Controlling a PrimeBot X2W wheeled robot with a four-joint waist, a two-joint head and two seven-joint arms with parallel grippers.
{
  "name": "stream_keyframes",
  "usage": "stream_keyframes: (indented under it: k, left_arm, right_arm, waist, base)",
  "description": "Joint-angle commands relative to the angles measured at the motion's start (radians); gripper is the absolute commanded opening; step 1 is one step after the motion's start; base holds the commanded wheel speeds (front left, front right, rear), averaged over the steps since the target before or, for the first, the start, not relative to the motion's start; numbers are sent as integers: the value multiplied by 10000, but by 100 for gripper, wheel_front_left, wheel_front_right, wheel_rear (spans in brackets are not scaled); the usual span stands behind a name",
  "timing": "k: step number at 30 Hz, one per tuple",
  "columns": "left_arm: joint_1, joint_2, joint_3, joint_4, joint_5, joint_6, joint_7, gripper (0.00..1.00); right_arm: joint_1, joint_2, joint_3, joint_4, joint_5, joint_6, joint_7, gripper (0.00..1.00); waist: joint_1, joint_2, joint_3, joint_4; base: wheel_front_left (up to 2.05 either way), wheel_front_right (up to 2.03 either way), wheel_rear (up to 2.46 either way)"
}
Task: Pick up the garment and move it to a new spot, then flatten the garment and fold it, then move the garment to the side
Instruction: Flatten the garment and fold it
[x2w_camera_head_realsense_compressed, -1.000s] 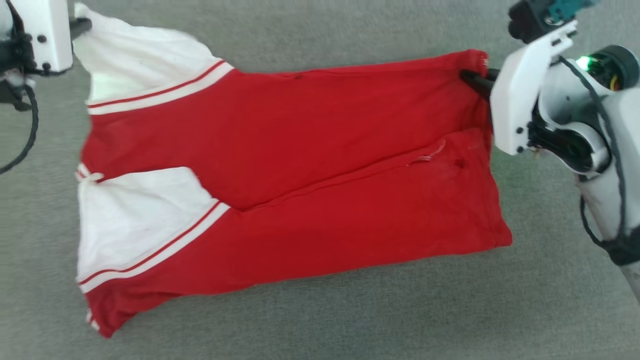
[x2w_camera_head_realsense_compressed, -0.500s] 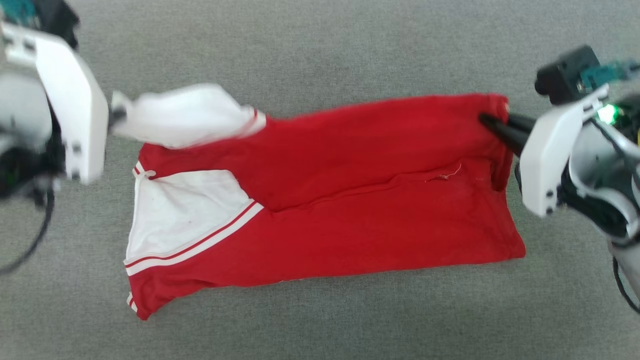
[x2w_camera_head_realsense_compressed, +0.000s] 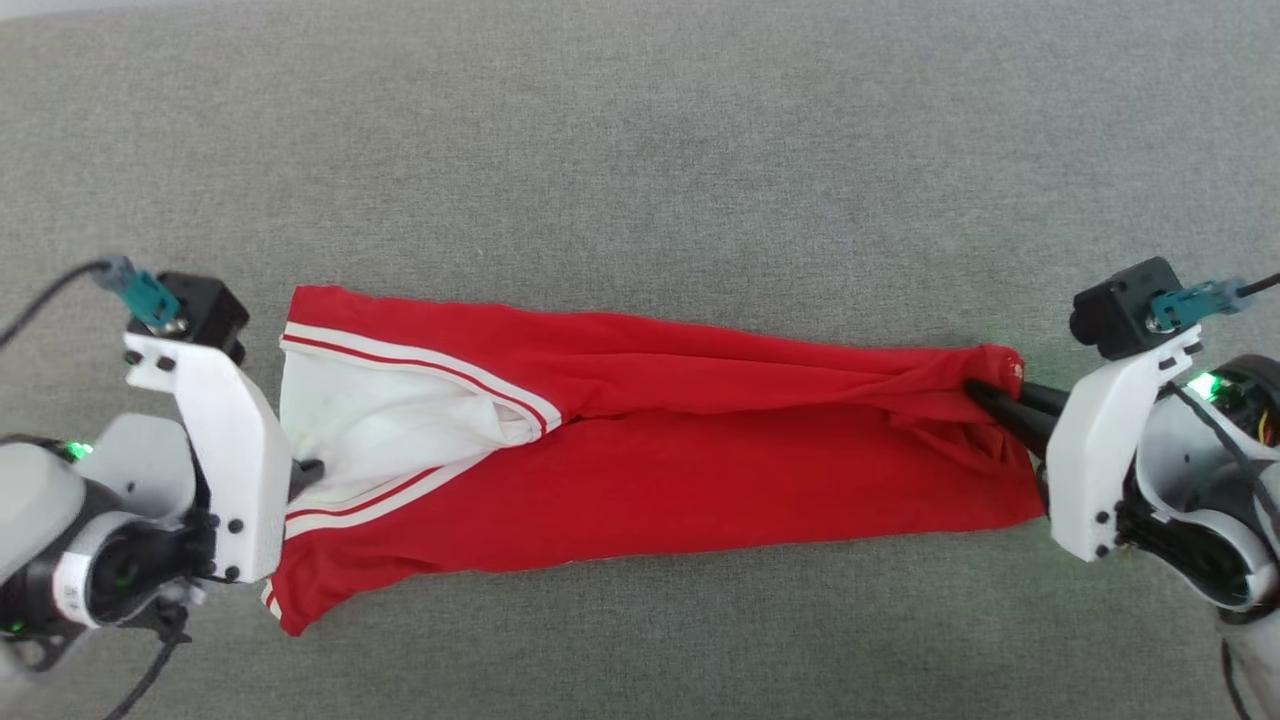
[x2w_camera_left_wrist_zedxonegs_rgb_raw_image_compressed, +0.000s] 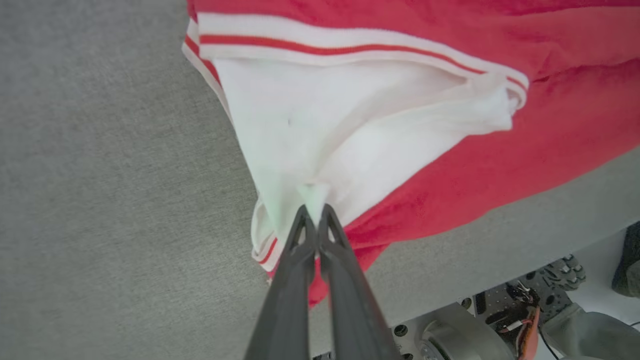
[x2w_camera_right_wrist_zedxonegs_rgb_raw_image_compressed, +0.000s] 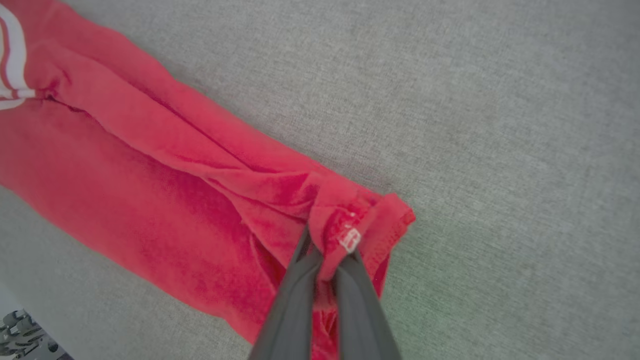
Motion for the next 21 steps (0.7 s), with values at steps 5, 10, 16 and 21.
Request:
stream_keyframes:
  k: [5,10,16,21]
  left_arm:
    - [528,-508,151,1161,-223,-357,-957,100]
    - [762,-560,373,1460,24,-793,-2028,100]
    - [1276,-618,792,1440,283,-1259,-3963,100]
    - [1848,-719,1129,1460,692,-1469,-6003,100]
  right_arm:
    - [90,378,-184,173,-106,-6,45,100]
    - [346,392,-673,-253,-161,-6,-181,100]
    - [992,579,-1641,-949,-399,-6,-614,100]
    - [1615,882,-2528,-1175,-585,-6,-968,100]
  waist:
    - [0,0,-71,-35]
    - [0,0,-278,-12]
    - [0,0,-551,58]
    - [0,0,-723,173]
  base:
    - [0,0,0]
    - [0,0,0]
    - [0,0,0]
    - [0,0,0]
